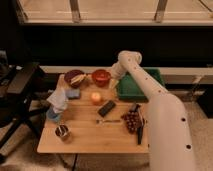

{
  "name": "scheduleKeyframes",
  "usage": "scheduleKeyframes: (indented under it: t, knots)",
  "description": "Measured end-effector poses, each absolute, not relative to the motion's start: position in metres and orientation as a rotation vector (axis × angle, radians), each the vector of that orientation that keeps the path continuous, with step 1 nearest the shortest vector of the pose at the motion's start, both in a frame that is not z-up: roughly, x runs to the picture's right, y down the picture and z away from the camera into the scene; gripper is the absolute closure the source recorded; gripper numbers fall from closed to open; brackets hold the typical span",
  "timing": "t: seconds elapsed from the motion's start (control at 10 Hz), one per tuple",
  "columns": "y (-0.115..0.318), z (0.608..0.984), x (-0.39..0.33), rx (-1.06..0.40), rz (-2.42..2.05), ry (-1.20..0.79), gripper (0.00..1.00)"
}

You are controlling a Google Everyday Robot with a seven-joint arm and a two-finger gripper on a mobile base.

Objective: Place pepper in tray

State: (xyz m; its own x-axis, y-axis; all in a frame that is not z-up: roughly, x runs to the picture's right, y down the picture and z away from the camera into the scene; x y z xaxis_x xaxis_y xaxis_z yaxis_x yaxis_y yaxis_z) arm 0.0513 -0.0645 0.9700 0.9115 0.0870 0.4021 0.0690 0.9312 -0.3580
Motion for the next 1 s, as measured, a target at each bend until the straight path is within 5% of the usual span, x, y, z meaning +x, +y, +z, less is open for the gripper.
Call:
scheduleKeyframes:
  t: [0.6,1.0]
  knots:
    - [-0.074,0.978,0.056,-0.36,0.022,-0.405,0.96]
    - [-0.091,0.963,0.059,-0.331,0.047,-0.43,1.0]
